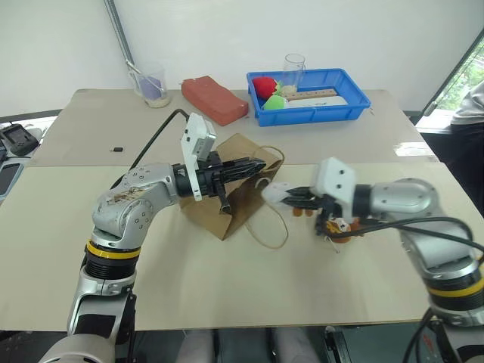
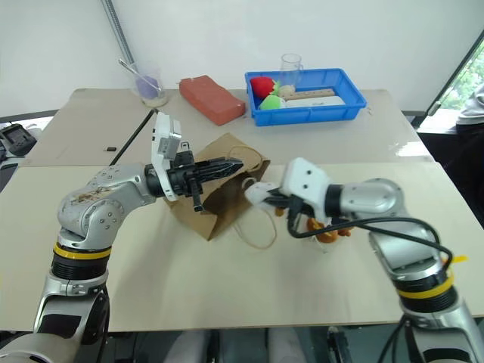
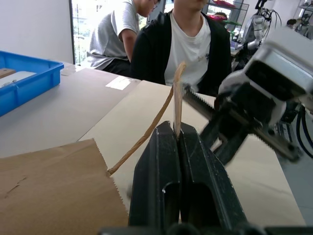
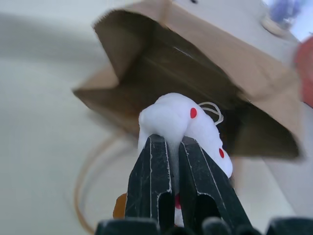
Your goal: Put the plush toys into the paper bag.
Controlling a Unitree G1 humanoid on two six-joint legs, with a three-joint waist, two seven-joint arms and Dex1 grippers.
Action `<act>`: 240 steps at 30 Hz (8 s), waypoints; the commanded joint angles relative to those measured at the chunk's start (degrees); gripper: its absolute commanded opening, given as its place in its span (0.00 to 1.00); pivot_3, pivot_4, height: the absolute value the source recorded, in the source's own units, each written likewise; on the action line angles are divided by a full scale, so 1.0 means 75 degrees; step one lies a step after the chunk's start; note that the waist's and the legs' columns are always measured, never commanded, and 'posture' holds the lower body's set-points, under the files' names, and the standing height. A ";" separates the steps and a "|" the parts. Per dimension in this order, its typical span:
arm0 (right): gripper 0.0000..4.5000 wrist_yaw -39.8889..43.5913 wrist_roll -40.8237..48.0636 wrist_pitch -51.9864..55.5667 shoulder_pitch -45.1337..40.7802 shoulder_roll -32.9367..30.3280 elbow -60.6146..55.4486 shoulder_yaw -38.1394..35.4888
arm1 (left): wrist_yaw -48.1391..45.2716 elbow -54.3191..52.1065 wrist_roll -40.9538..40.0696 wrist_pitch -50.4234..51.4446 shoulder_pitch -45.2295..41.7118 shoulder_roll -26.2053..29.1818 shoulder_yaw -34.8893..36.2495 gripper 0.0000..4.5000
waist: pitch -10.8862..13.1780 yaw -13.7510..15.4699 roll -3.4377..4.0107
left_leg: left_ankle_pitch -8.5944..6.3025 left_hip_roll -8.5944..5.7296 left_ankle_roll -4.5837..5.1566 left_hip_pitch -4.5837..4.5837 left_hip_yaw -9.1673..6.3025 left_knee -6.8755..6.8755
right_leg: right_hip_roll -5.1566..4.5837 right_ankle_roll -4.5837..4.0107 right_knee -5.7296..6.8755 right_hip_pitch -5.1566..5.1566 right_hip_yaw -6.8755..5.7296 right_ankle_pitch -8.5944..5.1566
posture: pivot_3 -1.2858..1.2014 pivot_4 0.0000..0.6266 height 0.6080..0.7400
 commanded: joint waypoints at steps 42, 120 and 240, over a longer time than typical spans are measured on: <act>0.99 0.1096 -0.0112 -0.0227 0.2293 -0.3000 -0.0371 -0.1913 | -0.0126 0.0086 -0.0002 -0.0194 -0.0083 -0.0052 -0.0049 0.00 | 0.0003 0.0135 -0.0004 | -0.0002 -0.0002 0.0003 -0.0007 0.0008 -0.0003 | -0.0003 0.0003 -0.0014 0.0002 -0.0004 -0.0004 | 0.52 0.24 1.00; 0.99 -0.1157 0.1163 0.1274 -0.0255 0.1019 0.0286 -0.0989 | 0.0349 0.0126 -0.0372 0.0054 -0.0389 -0.0167 0.0291 0.00 | 0.0003 0.0174 -0.0005 | -0.0001 -0.0004 0.0001 -0.0012 -0.0002 -0.0002 | -0.0007 -0.0001 -0.0004 -0.0009 -0.0007 0.0000 | 0.52 0.24 1.00; 0.99 0.1036 0.4289 0.2676 -0.0730 -0.1991 -0.0547 -0.3281 | -0.0327 -0.0644 -0.0141 -0.0296 0.2829 0.1475 0.1948 1.00 | 0.0009 0.0195 -0.0004 | 0.0003 0.0001 -0.0003 -0.0086 0.0010 0.0048 | -0.0011 -0.0001 0.0079 -0.0102 -0.0010 0.0001 | 0.52 0.24 1.00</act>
